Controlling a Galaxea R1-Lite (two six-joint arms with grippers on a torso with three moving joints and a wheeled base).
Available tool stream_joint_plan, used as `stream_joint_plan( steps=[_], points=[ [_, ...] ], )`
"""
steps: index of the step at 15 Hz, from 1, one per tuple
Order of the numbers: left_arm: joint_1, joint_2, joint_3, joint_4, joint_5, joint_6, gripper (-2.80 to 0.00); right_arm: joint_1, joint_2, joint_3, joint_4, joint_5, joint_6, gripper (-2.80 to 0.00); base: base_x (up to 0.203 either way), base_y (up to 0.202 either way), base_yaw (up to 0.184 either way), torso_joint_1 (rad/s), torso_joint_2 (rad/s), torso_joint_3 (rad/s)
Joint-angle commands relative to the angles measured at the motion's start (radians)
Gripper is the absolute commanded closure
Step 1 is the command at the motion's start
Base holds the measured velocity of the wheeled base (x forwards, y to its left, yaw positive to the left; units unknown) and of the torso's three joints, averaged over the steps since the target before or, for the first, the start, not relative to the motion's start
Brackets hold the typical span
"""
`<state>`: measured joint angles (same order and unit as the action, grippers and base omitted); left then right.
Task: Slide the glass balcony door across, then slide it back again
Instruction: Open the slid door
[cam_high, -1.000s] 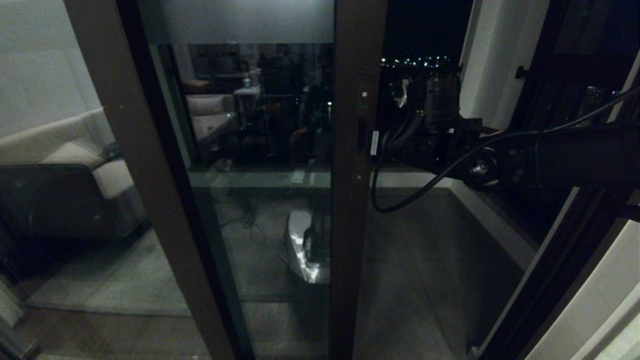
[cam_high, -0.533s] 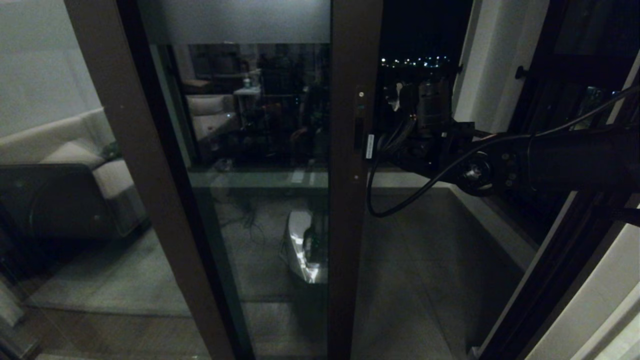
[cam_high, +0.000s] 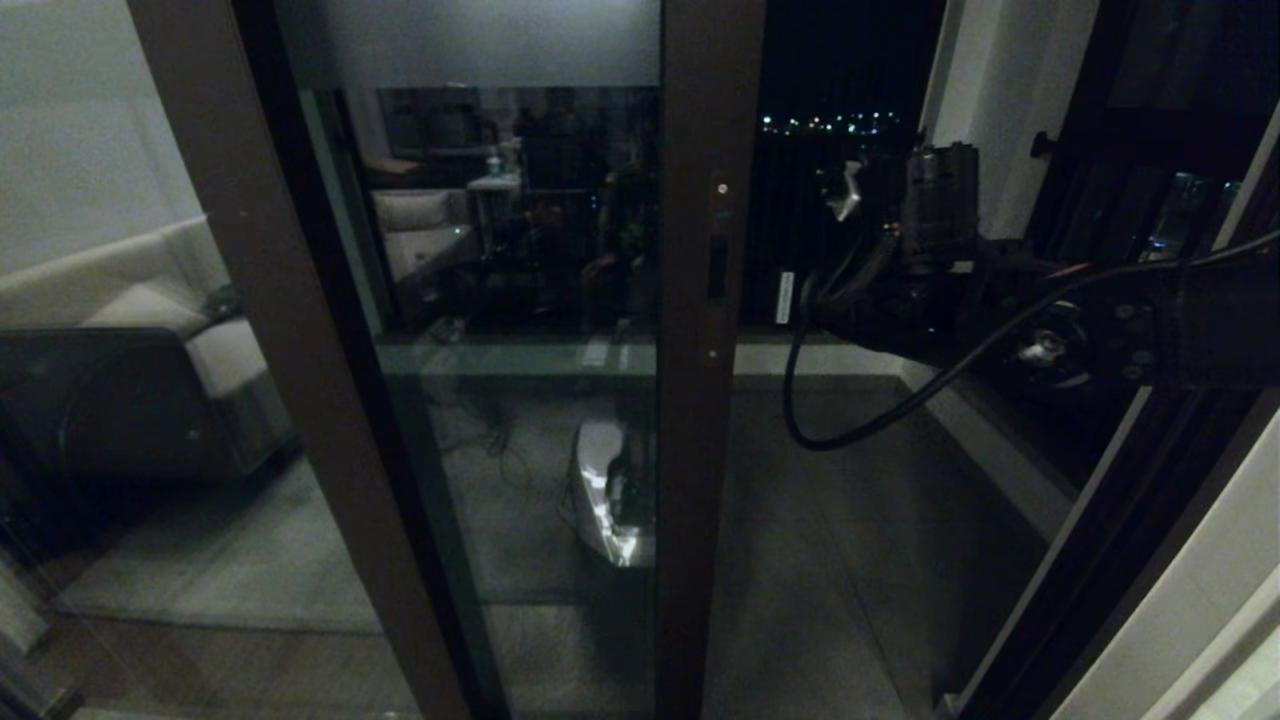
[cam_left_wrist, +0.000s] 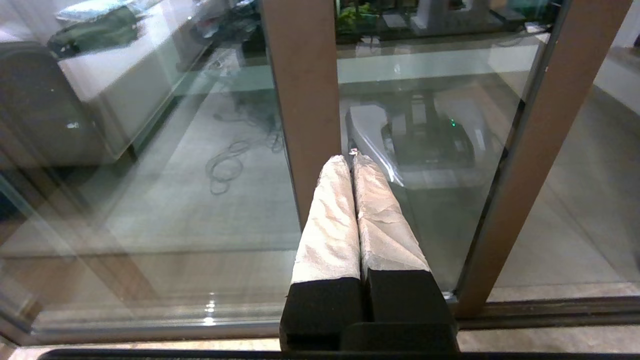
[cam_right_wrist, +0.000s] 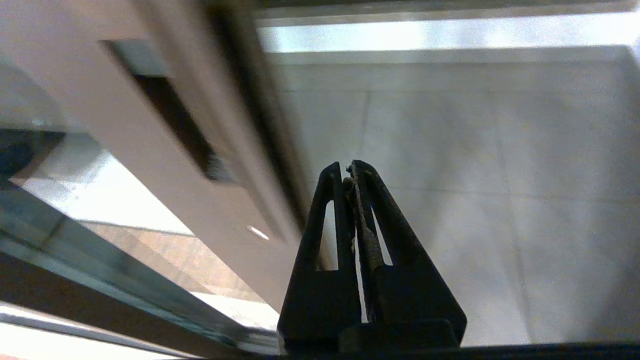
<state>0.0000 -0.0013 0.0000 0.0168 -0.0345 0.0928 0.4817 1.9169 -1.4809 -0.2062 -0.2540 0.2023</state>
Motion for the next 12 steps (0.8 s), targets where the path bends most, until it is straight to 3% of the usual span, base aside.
stream_joint_plan(
  steps=[1, 4, 6, 9, 12],
  points=[
    [0.000, 0.000, 0.002, 0.000, -0.001, 0.001, 0.00, -0.035, -0.202, 0.134, 0.001, 0.000, -0.003, 0.00, 0.000, 0.000, 0.000, 0.000, 0.00, 0.000],
    [0.000, 0.000, 0.002, 0.000, -0.001, 0.001, 0.00, -0.074, -0.457, 0.292, 0.048, 0.000, -0.034, 0.00, 0.000, 0.000, 0.000, 0.000, 0.00, 0.000],
    [0.000, 0.000, 0.002, 0.000, 0.000, 0.001, 0.00, -0.092, -0.661, 0.346, 0.149, 0.000, -0.059, 0.00, 0.000, 0.000, 0.000, 0.000, 0.00, 0.000],
    [0.000, 0.000, 0.002, 0.000, 0.002, 0.001, 0.00, -0.104, -0.978, 0.375, 0.424, -0.011, -0.123, 0.00, 0.000, 0.000, 0.000, 0.000, 0.00, 0.000],
    [0.000, 0.000, 0.002, 0.000, -0.001, 0.001, 0.00, -0.151, -1.243, 0.389, 0.690, -0.080, -0.227, 0.00, 0.000, 0.000, 0.000, 0.000, 0.00, 0.000]
  ],
)
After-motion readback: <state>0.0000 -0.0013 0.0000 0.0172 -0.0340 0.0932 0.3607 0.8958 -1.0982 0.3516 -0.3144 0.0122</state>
